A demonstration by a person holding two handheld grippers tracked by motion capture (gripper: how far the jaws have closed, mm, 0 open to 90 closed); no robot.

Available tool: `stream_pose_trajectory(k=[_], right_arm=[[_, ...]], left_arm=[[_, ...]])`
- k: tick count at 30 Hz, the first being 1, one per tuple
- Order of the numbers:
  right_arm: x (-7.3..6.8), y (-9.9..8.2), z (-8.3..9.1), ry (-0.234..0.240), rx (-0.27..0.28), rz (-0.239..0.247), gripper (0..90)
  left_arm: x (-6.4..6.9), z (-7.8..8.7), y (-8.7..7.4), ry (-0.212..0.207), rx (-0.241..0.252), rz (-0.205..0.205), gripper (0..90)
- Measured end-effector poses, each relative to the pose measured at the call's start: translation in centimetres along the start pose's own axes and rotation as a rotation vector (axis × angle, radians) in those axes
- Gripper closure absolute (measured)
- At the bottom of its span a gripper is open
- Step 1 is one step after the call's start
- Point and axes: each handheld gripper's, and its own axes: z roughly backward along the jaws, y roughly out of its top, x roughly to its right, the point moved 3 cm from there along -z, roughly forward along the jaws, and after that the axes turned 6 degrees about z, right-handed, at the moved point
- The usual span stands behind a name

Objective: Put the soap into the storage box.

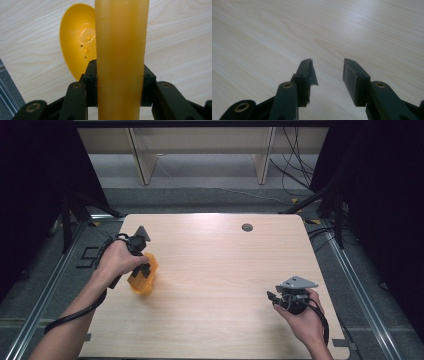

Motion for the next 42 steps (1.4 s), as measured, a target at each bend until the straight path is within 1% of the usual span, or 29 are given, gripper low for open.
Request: stream_pose_trajectory(k=[2, 3, 7, 9, 11, 12, 13, 14, 15, 17, 18, 19, 20, 21, 22, 23, 24, 25, 26, 29, 30, 31, 32, 34, 35, 36, 37, 41, 42], right_arm=[[0.0, 0.0, 0.0, 0.001, -0.001, 0.001, 59.4], [0.0, 0.0, 0.0, 0.000, -0.004, -0.002, 59.3], [-0.1, 0.0, 0.0, 0.002, -0.010, -0.012, 59.4], [-0.1, 0.0, 0.0, 0.002, -0.010, -0.012, 59.4], [-0.1, 0.0, 0.1, 0.002, -0.010, -0.011, 59.4], [-0.1, -0.1, 0.1, 0.002, -0.010, -0.012, 59.4], [-0.1, -0.1, 0.1, 0.002, -0.010, -0.012, 59.4], [-0.1, -0.1, 0.1, 0.002, -0.010, -0.012, 59.4], [-0.1, -0.1, 0.1, 0.001, -0.009, -0.011, 59.4], [-0.1, -0.1, 0.1, 0.001, -0.008, -0.010, 59.4], [-0.1, -0.1, 0.1, 0.001, -0.009, -0.010, 59.4], [-0.1, -0.1, 0.1, 0.001, -0.009, -0.010, 59.4], [-0.1, -0.1, 0.1, 0.001, -0.008, -0.010, 59.4], [-0.1, 0.0, 0.1, 0.001, -0.009, -0.011, 59.4], [-0.1, 0.0, 0.1, 0.001, -0.009, -0.011, 59.4], [-0.1, 0.0, 0.1, 0.001, -0.009, -0.011, 59.4], [-0.1, -0.1, 0.1, 0.002, -0.010, -0.011, 59.4], [-0.1, -0.1, 0.1, 0.002, -0.010, -0.012, 59.4], [-0.1, -0.1, 0.1, 0.002, -0.010, -0.012, 59.4], [-0.1, -0.1, 0.1, 0.001, -0.010, -0.011, 59.3], [-0.1, -0.1, 0.0, 0.001, -0.010, -0.011, 59.4], [-0.1, -0.1, 0.0, 0.001, -0.011, -0.012, 59.3], [-0.1, -0.1, 0.0, 0.001, -0.011, -0.012, 59.4], [-0.1, -0.1, 0.1, 0.003, -0.014, -0.014, 59.4], [-0.1, -0.1, 0.1, 0.003, -0.014, -0.014, 59.4], [0.0, 0.0, -0.2, 0.016, 0.006, 0.012, 59.4], [-0.1, -0.1, 0.1, 0.002, -0.013, -0.014, 59.4], [-0.1, -0.1, 0.1, 0.001, -0.009, -0.010, 59.4], [-0.1, -0.1, 0.1, 0.001, -0.009, -0.009, 59.4]], left_arm=[[-0.2, 0.0, 0.0, 0.002, -0.005, 0.004, 60.5], [-0.4, 0.0, 0.1, -0.003, 0.008, 0.014, 60.5], [-0.6, -0.1, 0.1, 0.001, 0.015, 0.031, 60.5], [-0.7, 0.0, 0.2, 0.000, 0.002, 0.035, 60.5], [-0.6, -0.2, 0.3, -0.003, 0.031, 0.076, 60.5], [-0.6, -0.2, 0.3, -0.003, 0.031, 0.076, 60.5], [-0.9, -0.1, 0.3, 0.001, 0.016, 0.055, 60.5], [-0.9, -0.1, 0.3, 0.002, 0.018, 0.066, 60.5], [-0.8, -0.2, 0.3, 0.001, 0.032, 0.091, 60.5], [-1.0, -0.2, 0.3, 0.005, 0.019, 0.081, 60.5], [-1.5, -0.3, 0.5, 0.009, 0.022, 0.036, 60.5], [-1.5, -0.3, 0.5, 0.009, 0.022, 0.036, 60.5], [-1.5, -0.3, 0.4, 0.008, 0.014, 0.046, 60.5], [-1.4, -0.3, 0.3, 0.006, 0.007, 0.090, 60.5], [-1.4, -0.3, 0.3, 0.006, 0.007, 0.090, 60.5], [-1.3, -0.4, 0.4, 0.000, 0.023, 0.110, 60.5], [-1.6, -0.3, 0.4, 0.005, 0.011, 0.091, 60.5], [-1.9, -0.3, 0.5, 0.008, 0.015, 0.054, 60.5], [-1.4, -0.4, 0.4, 0.005, 0.026, 0.130, 60.5], [-1.6, -0.4, 0.4, 0.011, 0.011, 0.118, 60.5], [-1.9, -0.6, 0.6, 0.018, 0.036, 0.095, 60.5], [-1.9, -0.6, 0.6, 0.018, 0.036, 0.095, 60.5], [-2.1, -0.5, 0.6, 0.023, 0.013, 0.076, 60.5], [-2.2, -0.5, 0.6, 0.023, 0.005, 0.073, 60.5], [-2.2, -0.6, 0.6, 0.021, 0.013, 0.083, 60.5], [-2.0, -0.6, 0.6, 0.019, 0.010, 0.100, 60.5], [-2.0, -0.7, 0.7, 0.022, 0.011, 0.101, 60.5], [-2.3, -0.5, 0.6, 0.033, -0.024, 0.076, 60.5], [-2.1, -0.7, 0.7, 0.031, -0.001, 0.101, 60.5]])
